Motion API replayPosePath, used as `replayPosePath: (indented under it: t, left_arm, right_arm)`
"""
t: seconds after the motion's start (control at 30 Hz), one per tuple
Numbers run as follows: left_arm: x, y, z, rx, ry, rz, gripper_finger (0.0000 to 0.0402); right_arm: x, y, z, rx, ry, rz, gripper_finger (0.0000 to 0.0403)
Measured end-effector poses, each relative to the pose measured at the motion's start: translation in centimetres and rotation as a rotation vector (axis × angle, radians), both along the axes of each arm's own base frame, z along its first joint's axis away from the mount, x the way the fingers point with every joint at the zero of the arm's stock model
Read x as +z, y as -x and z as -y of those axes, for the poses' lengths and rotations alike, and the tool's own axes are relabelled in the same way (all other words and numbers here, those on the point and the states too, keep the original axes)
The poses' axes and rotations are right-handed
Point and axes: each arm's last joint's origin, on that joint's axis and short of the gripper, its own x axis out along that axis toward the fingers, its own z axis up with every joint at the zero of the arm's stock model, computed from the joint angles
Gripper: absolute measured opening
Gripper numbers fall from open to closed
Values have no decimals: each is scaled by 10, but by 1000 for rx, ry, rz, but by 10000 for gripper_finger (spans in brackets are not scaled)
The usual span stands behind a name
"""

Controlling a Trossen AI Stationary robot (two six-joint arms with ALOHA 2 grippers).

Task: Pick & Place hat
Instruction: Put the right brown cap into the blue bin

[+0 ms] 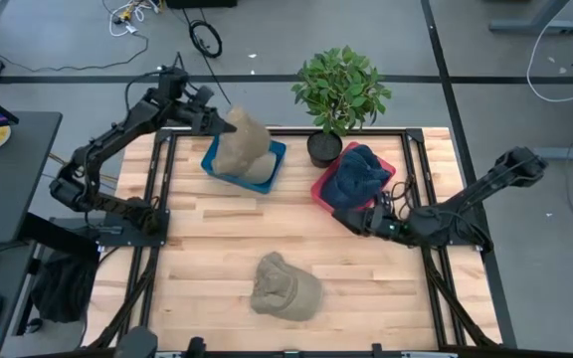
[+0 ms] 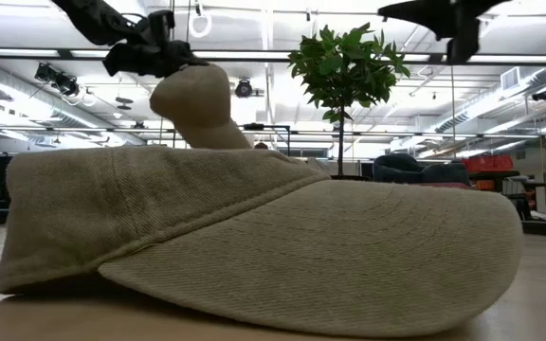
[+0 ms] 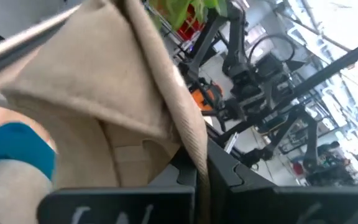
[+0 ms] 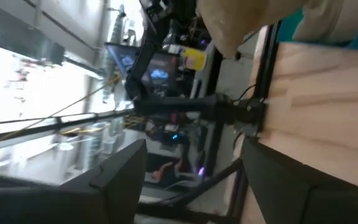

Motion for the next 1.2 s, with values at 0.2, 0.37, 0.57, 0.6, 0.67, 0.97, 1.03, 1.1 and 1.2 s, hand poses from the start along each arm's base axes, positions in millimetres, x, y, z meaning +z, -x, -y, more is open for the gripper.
replayPosePath:
  t: [0.2,0.37,0.57,0.6,0.67,0.97,1.03,1.1,1.2]
  left_arm:
    - [-33,2,-1,8,57,-24,6]
    - [-41,-1,-3,33,99,22,6]
    - [-56,-12,-9,45,192,-5,6]
    - [-58,-14,-10,45,201,-8,6]
    - [-62,-19,-12,55,219,-16,6]
    - [-75,-22,-23,90,238,-28,6]
    - [-80,-21,-26,104,250,-37,6]
    - [-84,-20,-29,126,261,-50,6]
    - [-84,-16,-32,178,281,-60,6]
  right_arm:
    - [9,-18,11,13,29,-42,267]
    - [7,-28,17,38,39,-60,267]
    - [0,-37,21,75,41,-80,267]
    - [-1,-38,21,78,43,-85,267]
    - [-3,-40,23,83,44,-87,267]
    - [-4,-42,25,83,43,-85,267]
    - [-4,-42,25,83,43,-86,267]
    - [-4,-42,25,89,42,-86,267]
    - [-5,-43,27,102,31,-93,267]
